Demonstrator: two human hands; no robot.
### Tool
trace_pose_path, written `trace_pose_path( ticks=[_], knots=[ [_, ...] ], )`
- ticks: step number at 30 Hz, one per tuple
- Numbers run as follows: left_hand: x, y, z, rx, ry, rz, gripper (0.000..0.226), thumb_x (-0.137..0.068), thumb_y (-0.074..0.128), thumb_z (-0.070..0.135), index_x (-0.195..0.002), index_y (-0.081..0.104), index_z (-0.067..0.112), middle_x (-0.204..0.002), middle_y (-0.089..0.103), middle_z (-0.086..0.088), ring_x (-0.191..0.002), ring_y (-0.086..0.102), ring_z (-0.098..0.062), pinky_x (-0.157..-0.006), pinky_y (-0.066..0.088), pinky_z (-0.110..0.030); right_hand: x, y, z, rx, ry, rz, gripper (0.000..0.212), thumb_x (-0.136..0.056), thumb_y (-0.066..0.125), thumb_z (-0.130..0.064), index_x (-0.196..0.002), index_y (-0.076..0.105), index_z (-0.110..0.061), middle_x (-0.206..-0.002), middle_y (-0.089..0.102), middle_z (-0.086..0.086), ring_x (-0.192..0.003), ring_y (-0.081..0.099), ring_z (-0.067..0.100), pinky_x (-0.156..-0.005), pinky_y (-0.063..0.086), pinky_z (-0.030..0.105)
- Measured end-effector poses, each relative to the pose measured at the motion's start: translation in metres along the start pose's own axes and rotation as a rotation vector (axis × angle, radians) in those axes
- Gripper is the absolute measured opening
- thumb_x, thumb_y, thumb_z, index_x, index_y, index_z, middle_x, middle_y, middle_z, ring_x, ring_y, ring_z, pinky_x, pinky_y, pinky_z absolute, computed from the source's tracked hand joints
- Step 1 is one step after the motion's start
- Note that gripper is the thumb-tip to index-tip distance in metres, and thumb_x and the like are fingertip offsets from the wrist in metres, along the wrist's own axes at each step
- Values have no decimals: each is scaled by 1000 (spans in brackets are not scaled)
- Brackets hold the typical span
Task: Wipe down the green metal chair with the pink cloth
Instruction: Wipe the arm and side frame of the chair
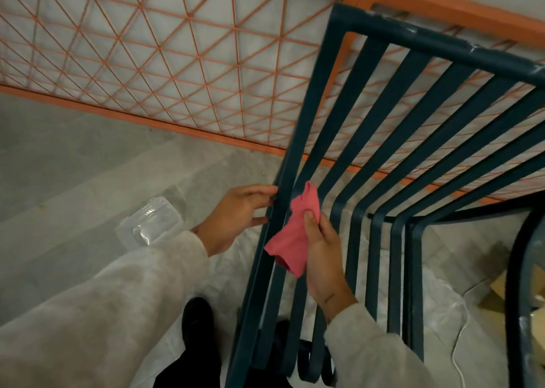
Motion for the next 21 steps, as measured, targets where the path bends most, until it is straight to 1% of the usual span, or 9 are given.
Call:
trace_pose_path(
  ticks=[4, 6, 9, 11, 13, 15, 17, 19, 21],
  knots=[
    [13, 2, -21, 20, -37, 30, 30, -99, 49, 7, -122, 67, 13, -118, 70, -4, -111, 66, -17, -98, 53, -36, -3, 17, 4, 149, 19, -78, 20, -102, 45, -40, -99, 61, -52, -110, 64, -5, -103, 63, 19, -92, 54, 43],
    [17, 2, -25, 28, -38, 20, 32, -97, 48, 3, -123, 65, 12, -117, 71, -3, -106, 68, -13, -92, 56, -29, -13, 24, -6, 139, 56, -89, 20, -103, 43, -41, -115, 58, -45, -116, 62, -1, -104, 63, 27, -78, 58, 44],
    [19, 1, -29, 34, -37, 9, 34, -96, 47, -2, -123, 64, 12, -114, 71, -1, -101, 70, -9, -81, 57, -19, -37, 34, -30, 117, 149, -110, 35, -101, 38, -51, -135, 44, -41, -126, 55, 2, -110, 57, 34, -59, 57, 46],
    [19, 0, -31, 18, -40, 1, 37, -96, 44, -3, -125, 63, 10, -120, 69, -3, -108, 67, -12, -89, 56, -22, -49, 36, -46, 68, 207, -59, 46, -98, 37, -59, -138, 42, -36, -117, 55, 1, -99, 57, 29, -60, 52, 41],
    [19, -1, -35, 19, -55, 1, 40, -95, 43, -5, -127, 61, 9, -123, 67, -4, -111, 65, -13, -93, 54, -25, -52, 37, -49, 64, 199, -47, 51, -96, 38, -62, -140, 41, -35, -114, 55, -1, -94, 56, 24, -65, 52, 44],
    [21, 1, -36, 34, -48, 0, 39, -95, 43, -6, -126, 63, 10, -118, 69, -2, -103, 69, -7, -84, 57, -19, -45, 36, -37, 157, 94, -88, 47, -98, 40, -57, -142, 39, -39, -122, 55, -5, -106, 55, 22, -84, 53, 54],
    [23, 2, -36, 42, -40, -2, 40, -95, 42, -7, -124, 63, 11, -111, 70, 3, -92, 70, 0, -73, 55, -14, -26, 32, -12, 296, 19, -140, 42, -100, 43, -49, -141, 39, -40, -129, 55, -5, -115, 55, 20, -100, 48, 54],
    [23, 0, -38, 73, -55, -4, 38, -96, 43, -7, -125, 62, 8, -112, 70, -1, -91, 71, -3, -71, 55, -14, -5, 25, 15, 368, 31, -147, 35, -99, 48, -48, -133, 44, -42, -126, 58, -7, -111, 58, 16, -101, 48, 50],
    [22, -4, -39, 98, -69, -11, 36, -94, 47, -8, -126, 61, 2, -117, 69, -12, -99, 71, -15, -77, 58, -19, 9, 22, 26, 411, 42, -98, 35, -97, 52, -47, -131, 48, -38, -121, 60, -8, -107, 60, 14, -100, 50, 47]
  ],
)
Point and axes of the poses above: each hand's wrist, its own x-axis away from the middle knuckle, its own y-axis out of the palm, z = x × y, the point moved 4 cm from there along -x, towards the middle knuckle
